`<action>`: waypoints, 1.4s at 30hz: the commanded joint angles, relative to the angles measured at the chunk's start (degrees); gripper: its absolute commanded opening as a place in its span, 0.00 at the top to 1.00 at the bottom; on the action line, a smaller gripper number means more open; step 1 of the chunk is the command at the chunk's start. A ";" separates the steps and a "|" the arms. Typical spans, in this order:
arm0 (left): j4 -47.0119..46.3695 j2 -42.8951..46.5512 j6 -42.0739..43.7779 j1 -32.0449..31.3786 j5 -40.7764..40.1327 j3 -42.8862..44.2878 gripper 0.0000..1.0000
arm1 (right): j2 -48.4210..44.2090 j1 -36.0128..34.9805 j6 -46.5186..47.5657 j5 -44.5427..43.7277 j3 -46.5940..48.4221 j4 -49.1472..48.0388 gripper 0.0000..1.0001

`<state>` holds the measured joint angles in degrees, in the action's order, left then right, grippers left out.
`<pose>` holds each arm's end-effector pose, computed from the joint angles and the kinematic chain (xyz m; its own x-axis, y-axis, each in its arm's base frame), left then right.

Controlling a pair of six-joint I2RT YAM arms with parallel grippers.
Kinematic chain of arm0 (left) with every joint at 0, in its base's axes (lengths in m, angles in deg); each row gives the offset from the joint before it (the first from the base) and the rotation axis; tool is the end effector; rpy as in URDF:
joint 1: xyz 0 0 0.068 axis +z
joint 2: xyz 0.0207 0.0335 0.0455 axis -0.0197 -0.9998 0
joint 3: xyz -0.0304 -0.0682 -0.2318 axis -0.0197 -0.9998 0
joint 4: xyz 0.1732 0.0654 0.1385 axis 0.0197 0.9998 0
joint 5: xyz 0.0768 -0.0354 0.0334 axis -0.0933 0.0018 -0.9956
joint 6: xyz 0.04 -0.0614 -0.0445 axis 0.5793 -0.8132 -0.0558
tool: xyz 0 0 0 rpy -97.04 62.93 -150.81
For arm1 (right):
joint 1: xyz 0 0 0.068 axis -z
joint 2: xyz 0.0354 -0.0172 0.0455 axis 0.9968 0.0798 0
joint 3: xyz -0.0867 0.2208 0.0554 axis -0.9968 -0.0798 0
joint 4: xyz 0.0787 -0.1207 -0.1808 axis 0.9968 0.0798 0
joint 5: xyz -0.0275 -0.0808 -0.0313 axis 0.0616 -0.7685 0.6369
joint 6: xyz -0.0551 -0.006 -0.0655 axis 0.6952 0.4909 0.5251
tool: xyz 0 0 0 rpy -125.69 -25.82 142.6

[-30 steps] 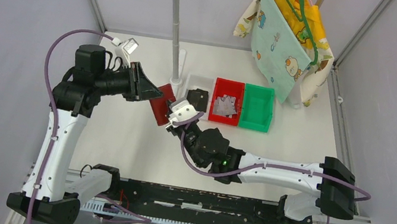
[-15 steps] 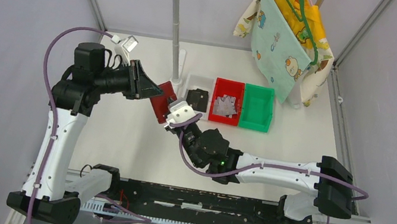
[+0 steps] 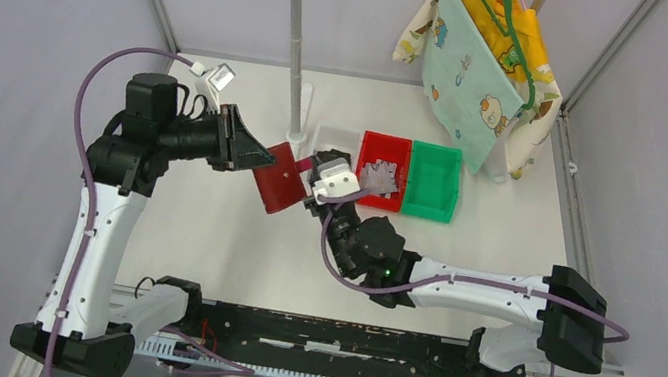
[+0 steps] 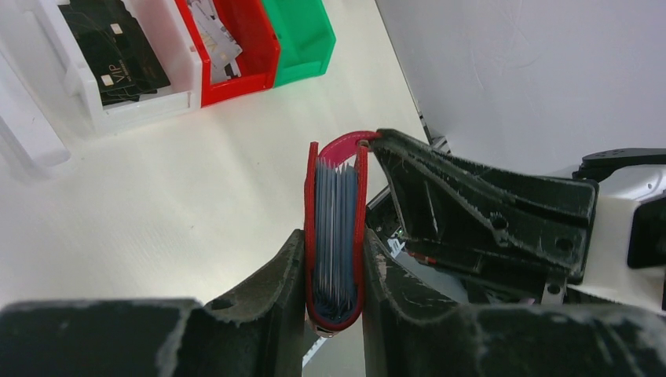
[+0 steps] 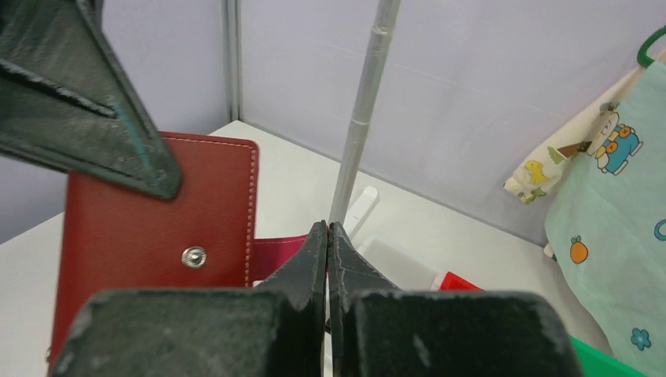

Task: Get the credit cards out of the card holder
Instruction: Open the card holder at the center of the board.

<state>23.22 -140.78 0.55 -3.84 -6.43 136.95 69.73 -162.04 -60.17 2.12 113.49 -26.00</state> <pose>0.1774 -0.0708 0.3708 -0.7474 -0.1927 -0.6358 0.4233 0.5994 -0.6793 0.1284 0.3088 0.3448 0.2470 0.0389 -0.9682 -0.4799 0.8729 -0.0874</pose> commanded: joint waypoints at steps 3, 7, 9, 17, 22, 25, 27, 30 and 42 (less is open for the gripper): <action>-0.09 1.39 3.23 -0.04 3.39 2.59 0.98 | -4.58 1.47 -4.13 -0.73 -1.63 -2.25 1.00; -0.16 1.06 3.80 -0.07 3.78 3.12 0.98 | -7.28 1.80 -6.08 0.98 -2.09 1.29 1.00; -0.30 1.21 4.48 -0.08 4.22 3.40 0.98 | -9.39 2.45 -8.80 3.18 -2.11 5.31 0.92; -2.04 1.32 4.46 -0.08 6.31 4.34 0.98 | -17.95 8.77 -29.27 20.89 -5.97 16.08 0.09; -3.85 1.07 2.70 -0.04 7.16 5.12 0.98 | -24.47 10.36 -34.54 29.28 -15.41 7.80 0.03; -5.44 1.17 1.13 -0.04 8.15 5.18 0.98 | -25.54 10.61 -36.73 33.65 -19.99 1.50 0.02; -6.88 1.26 -0.03 -0.04 8.61 4.95 0.98 | -25.48 10.62 -37.67 36.03 -22.35 -3.39 0.02; -8.69 1.34 -1.30 -0.06 9.85 4.74 0.98 | -23.48 10.83 -40.12 38.68 -22.47 -7.59 0.02; -13.53 3.32 -4.20 -0.10 19.21 4.00 0.98 | -14.33 15.70 -55.75 48.45 -18.24 -20.43 0.02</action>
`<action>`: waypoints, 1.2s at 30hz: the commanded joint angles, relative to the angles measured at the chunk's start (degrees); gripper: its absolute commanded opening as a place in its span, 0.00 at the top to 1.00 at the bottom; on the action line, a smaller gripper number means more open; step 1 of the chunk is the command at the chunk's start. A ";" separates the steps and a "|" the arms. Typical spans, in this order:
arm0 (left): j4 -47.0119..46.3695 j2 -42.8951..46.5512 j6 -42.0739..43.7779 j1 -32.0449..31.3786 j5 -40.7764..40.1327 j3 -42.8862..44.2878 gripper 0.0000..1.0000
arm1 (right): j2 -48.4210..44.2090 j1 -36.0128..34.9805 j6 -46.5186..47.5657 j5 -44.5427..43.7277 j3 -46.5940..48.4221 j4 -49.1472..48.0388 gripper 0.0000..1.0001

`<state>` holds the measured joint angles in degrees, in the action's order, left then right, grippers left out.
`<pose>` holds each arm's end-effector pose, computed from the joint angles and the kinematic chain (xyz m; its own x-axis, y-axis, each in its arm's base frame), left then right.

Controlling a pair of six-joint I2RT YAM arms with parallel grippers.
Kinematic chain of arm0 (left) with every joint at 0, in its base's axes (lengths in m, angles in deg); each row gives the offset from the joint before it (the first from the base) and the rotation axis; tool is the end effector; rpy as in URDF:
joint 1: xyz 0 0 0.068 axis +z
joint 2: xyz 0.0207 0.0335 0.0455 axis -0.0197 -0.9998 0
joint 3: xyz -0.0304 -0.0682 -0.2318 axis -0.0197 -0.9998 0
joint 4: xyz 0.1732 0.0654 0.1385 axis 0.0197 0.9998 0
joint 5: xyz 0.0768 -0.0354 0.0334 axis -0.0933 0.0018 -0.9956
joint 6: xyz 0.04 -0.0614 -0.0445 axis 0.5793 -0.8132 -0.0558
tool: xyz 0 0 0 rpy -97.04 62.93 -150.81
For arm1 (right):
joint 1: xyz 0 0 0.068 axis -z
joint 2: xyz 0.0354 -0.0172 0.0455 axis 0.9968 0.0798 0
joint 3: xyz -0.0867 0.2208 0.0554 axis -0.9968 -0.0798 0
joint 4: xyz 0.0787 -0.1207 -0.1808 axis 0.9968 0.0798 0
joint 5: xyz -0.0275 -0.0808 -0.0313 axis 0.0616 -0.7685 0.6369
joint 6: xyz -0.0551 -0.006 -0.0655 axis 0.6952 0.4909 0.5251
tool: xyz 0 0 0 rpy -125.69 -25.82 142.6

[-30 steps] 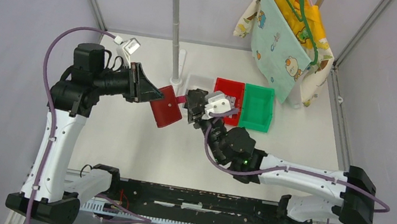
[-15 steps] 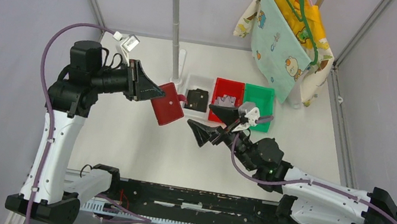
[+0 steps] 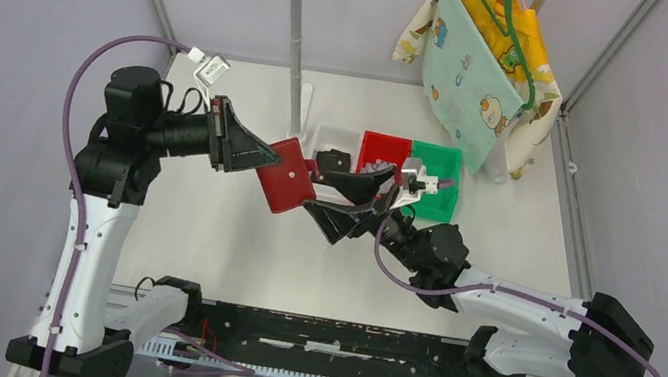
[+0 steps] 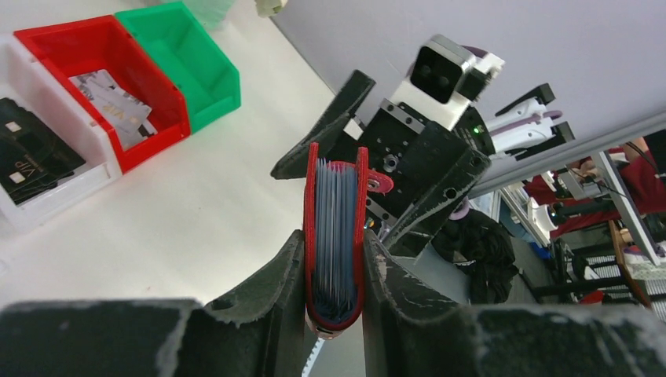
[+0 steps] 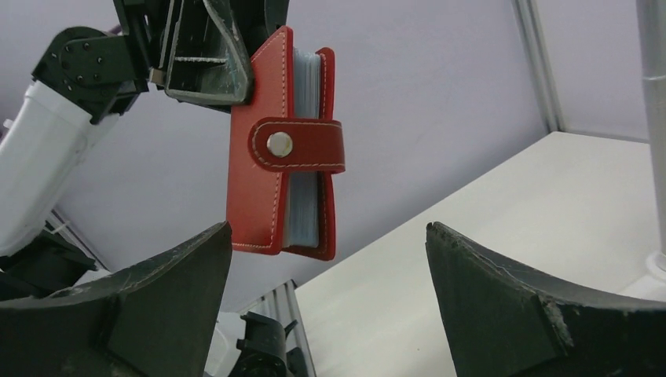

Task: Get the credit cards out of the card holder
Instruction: Open the card holder at the center of the board.

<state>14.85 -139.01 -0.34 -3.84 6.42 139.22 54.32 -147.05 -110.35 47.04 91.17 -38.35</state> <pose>0.1604 -0.0794 0.4083 -0.6458 -0.1412 -0.7504 0.6519 0.4096 -0.6381 0.1322 0.2448 0.3241 -0.2841 0.5613 -0.7773 -0.8560 0.2167 0.4694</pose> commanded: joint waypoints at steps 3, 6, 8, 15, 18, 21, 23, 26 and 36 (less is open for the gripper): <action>-5.33 1.90 -3.52 -0.08 7.35 1.65 0.98 | 2.53 1.06 -6.57 3.50 5.88 -8.22 0.02; -5.32 2.31 -3.63 -0.06 8.63 1.83 0.98 | 4.41 1.49 -8.04 4.12 7.51 -9.31 0.02; -5.91 2.62 -4.08 -0.02 9.20 1.92 0.98 | 5.58 1.83 -9.83 4.25 7.85 -11.22 0.02; -6.25 3.48 -4.39 -0.05 10.84 1.93 0.98 | 7.30 3.72 -15.97 3.90 7.12 -16.98 0.29; -6.20 3.61 -4.45 -0.05 11.18 1.94 0.98 | 6.59 3.89 -16.63 1.62 6.52 -16.83 0.38; -6.21 3.66 -4.55 -0.05 11.29 1.93 0.98 | 5.91 3.97 -16.61 0.48 7.06 -16.01 0.43; -6.23 3.67 -4.64 -0.06 11.40 2.10 0.98 | 6.05 4.13 -16.74 0.87 7.90 -15.15 0.49; -6.22 3.65 -4.66 -0.09 11.40 2.47 0.98 | 6.31 4.22 -16.87 1.87 8.84 -13.37 0.64; -3.54 5.41 2.12 -0.04 7.30 -2.13 0.24 | 2.80 5.04 -5.94 8.14 22.45 16.92 1.00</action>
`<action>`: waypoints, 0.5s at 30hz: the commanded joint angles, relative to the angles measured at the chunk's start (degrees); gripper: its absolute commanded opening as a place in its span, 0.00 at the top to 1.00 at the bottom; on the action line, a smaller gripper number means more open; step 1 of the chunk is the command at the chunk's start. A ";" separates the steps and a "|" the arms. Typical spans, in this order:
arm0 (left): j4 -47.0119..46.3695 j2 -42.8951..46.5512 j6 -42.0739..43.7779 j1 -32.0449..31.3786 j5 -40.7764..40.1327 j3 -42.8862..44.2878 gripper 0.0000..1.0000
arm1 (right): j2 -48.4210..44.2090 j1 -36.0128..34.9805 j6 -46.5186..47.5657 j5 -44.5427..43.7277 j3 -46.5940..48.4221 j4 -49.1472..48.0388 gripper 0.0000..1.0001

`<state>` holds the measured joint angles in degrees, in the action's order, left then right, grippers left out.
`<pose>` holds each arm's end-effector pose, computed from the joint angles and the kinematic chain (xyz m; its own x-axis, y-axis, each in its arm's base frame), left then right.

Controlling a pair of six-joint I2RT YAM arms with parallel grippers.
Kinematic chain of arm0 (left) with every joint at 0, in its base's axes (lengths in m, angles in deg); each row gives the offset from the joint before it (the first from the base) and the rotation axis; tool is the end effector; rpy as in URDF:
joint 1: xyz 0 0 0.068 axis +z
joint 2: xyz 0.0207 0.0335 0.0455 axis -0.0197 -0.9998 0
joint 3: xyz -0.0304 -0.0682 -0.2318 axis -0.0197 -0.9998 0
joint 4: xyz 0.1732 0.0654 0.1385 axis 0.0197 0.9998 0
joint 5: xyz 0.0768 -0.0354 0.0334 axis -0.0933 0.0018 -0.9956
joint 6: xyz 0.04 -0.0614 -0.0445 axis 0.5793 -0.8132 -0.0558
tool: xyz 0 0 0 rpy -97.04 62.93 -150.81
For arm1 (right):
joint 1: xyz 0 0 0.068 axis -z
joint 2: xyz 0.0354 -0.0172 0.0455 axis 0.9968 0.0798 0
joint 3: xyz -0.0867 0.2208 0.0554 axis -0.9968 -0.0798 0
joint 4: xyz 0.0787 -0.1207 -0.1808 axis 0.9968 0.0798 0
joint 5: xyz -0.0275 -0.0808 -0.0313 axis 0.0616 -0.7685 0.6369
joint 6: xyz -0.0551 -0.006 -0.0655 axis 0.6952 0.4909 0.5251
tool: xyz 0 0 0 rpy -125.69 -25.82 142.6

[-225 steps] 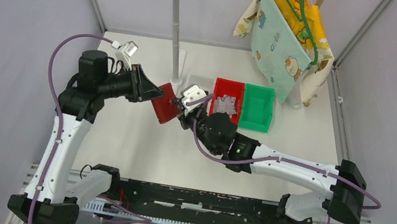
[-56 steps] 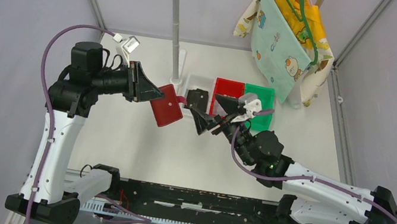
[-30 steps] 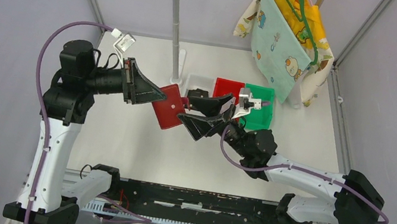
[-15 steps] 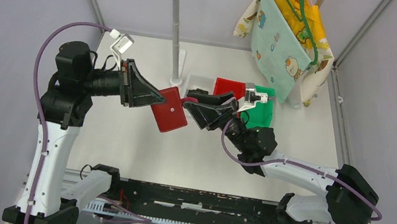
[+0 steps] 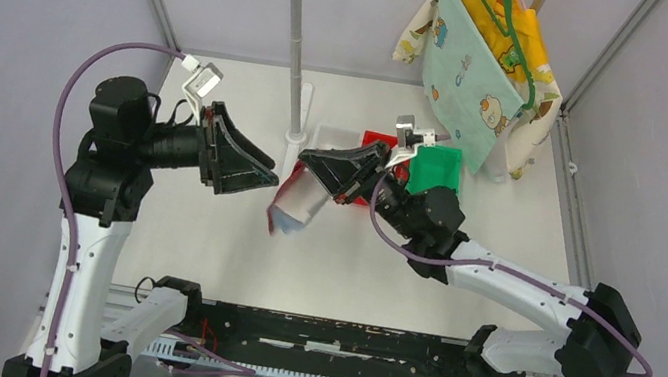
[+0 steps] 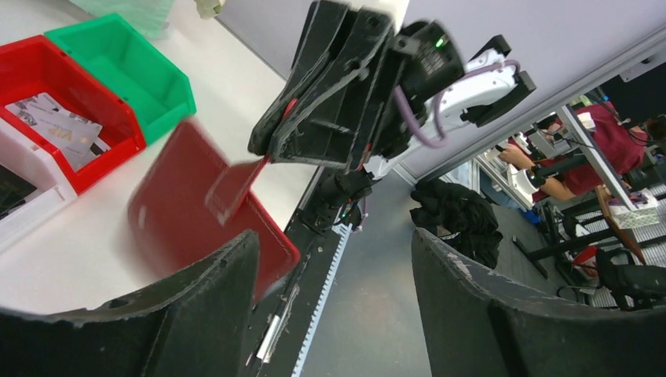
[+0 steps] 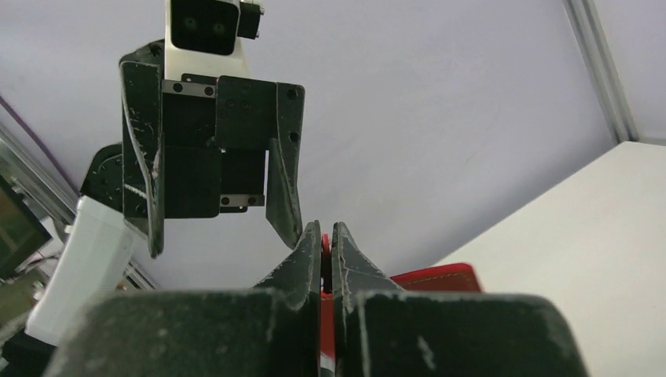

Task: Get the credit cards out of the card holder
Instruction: Open the card holder at the center of the board.

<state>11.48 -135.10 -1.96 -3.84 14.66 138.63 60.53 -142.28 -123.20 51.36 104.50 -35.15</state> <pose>0.1331 -0.0819 0.4235 -0.5955 -0.1049 -0.7965 0.7516 0.2775 -0.5984 0.1616 0.2579 0.3679 -0.4157 0.6296 -0.6564 -0.8090 0.0738 0.5831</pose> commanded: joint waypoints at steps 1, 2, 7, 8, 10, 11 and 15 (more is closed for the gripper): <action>0.73 1.59 5.17 -0.09 -1.04 -2.24 0.23 | -3.63 0.28 8.73 4.36 11.11 17.73 1.00; 1.38 1.71 6.13 -0.04 -1.17 -2.97 0.23 | -3.95 0.26 9.98 4.78 12.25 20.20 1.00; 4.40 3.58 14.32 -0.08 -5.23 -5.99 0.26 | -4.51 0.24 16.13 7.40 17.43 30.95 1.00; 4.65 4.26 16.23 -0.04 -6.58 -6.49 0.26 | -4.29 0.22 17.16 8.30 18.73 32.78 1.00; 4.82 5.68 20.31 -0.02 -9.67 -7.19 0.26 | -3.86 0.19 18.29 9.89 20.56 35.03 1.00; 4.84 6.32 22.15 -0.05 -11.44 -7.23 0.26 | -3.84 0.18 18.57 10.76 20.95 35.17 1.00; 5.86 8.54 30.33 -0.07 -15.78 -7.19 0.27 | -3.02 0.17 19.40 13.80 23.52 36.86 1.00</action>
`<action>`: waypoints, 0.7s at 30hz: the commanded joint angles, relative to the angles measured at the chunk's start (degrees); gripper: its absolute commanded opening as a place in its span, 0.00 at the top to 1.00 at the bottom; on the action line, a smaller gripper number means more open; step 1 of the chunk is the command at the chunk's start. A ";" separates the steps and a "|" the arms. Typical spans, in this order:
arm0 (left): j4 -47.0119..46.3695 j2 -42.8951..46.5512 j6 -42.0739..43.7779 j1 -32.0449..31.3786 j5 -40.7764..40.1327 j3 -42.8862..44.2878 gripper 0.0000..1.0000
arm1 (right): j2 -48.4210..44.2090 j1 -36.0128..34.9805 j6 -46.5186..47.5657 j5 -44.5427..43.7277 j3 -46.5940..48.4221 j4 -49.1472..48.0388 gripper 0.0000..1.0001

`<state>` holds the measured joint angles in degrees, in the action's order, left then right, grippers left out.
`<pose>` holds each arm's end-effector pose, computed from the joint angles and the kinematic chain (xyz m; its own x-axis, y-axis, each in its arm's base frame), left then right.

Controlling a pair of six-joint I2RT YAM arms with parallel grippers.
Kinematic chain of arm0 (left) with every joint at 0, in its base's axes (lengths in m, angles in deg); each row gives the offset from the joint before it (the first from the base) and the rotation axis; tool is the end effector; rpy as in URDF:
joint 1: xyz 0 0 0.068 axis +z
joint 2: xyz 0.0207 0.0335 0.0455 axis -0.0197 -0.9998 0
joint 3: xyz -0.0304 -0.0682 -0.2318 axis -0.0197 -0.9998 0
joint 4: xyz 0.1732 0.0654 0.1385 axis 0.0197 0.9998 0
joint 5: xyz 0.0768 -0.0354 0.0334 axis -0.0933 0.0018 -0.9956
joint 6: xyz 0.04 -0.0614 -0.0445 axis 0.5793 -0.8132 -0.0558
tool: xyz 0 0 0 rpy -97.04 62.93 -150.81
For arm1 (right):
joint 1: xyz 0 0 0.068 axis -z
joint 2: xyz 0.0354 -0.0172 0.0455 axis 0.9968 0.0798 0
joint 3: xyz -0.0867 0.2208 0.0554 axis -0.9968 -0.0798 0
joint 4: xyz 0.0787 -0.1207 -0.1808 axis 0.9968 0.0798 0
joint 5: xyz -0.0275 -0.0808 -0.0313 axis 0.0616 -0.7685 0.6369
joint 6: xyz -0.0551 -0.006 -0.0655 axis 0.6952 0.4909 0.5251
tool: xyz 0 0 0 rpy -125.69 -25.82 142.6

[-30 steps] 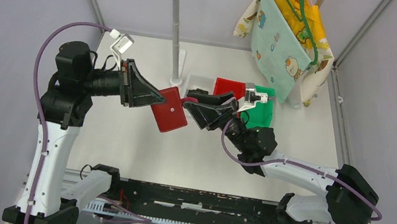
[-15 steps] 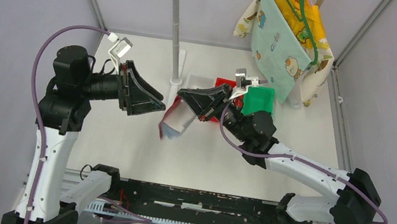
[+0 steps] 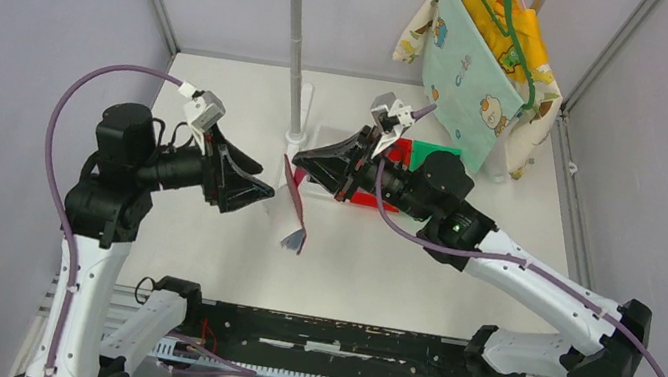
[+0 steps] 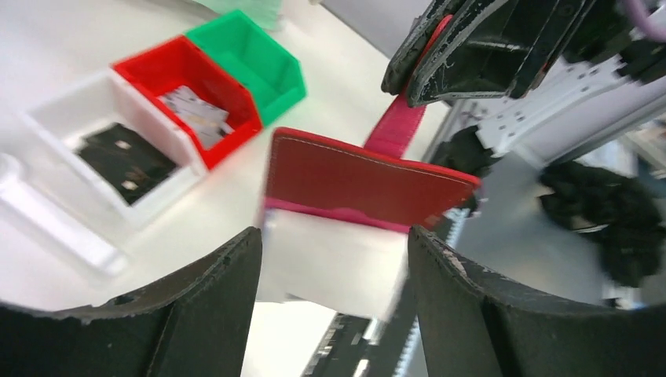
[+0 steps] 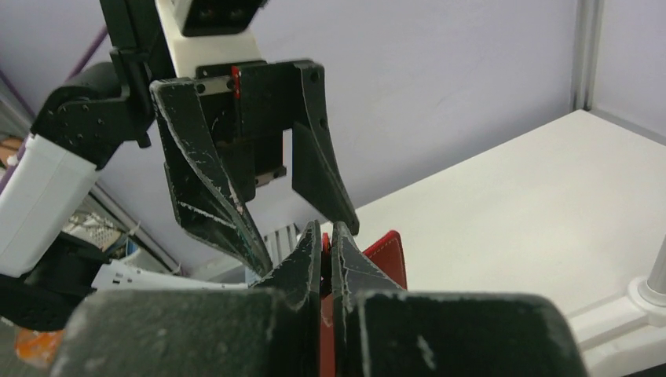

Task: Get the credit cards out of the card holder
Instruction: Open the card holder at the center of the board.

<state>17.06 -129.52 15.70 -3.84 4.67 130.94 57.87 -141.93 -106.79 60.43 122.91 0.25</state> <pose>0.1286 -0.0755 0.3853 -0.4545 -0.0245 -0.8904 0.7854 0.4604 -0.4136 0.1545 0.2653 0.4102 -0.3112 0.3452 -0.8854 -0.8922 0.2148 0.3973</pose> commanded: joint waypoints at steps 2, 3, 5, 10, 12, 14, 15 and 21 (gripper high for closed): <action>1.56 4.26 16.52 -0.08 -6.20 0.01 0.26 | 0.25 -0.12 3.20 6.55 6.23 1.87 1.00; 2.08 4.63 18.04 -0.06 -6.12 -0.48 0.25 | 0.40 -0.17 3.13 7.38 6.62 1.73 1.00; 2.62 5.55 19.08 -0.06 -5.66 -1.63 0.23 | 0.77 -0.18 2.34 8.69 7.30 1.17 1.00; 0.48 6.73 16.52 -0.04 -1.12 -6.27 0.13 | 1.97 -0.29 -0.49 13.04 7.82 -2.66 1.00; -0.20 6.54 15.98 -0.04 0.02 -6.38 0.04 | 2.68 -0.51 -0.88 14.12 8.83 -2.55 1.00; -1.25 6.10 15.59 -0.08 -0.68 -5.43 0.00 | 3.11 -0.61 -0.70 15.64 9.98 -2.24 1.00; -2.07 6.05 15.17 -0.09 -1.58 -4.95 0.00 | 3.35 -0.67 -0.52 16.09 10.66 -1.76 1.00; -6.87 5.62 9.03 -0.04 -1.21 -3.92 0.00 | 4.18 -1.04 0.14 19.08 12.83 -1.47 1.00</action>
<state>15.68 -123.82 28.79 -3.84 -0.24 124.62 62.30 -142.39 -106.39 75.84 131.26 3.71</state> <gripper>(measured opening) 0.994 0.030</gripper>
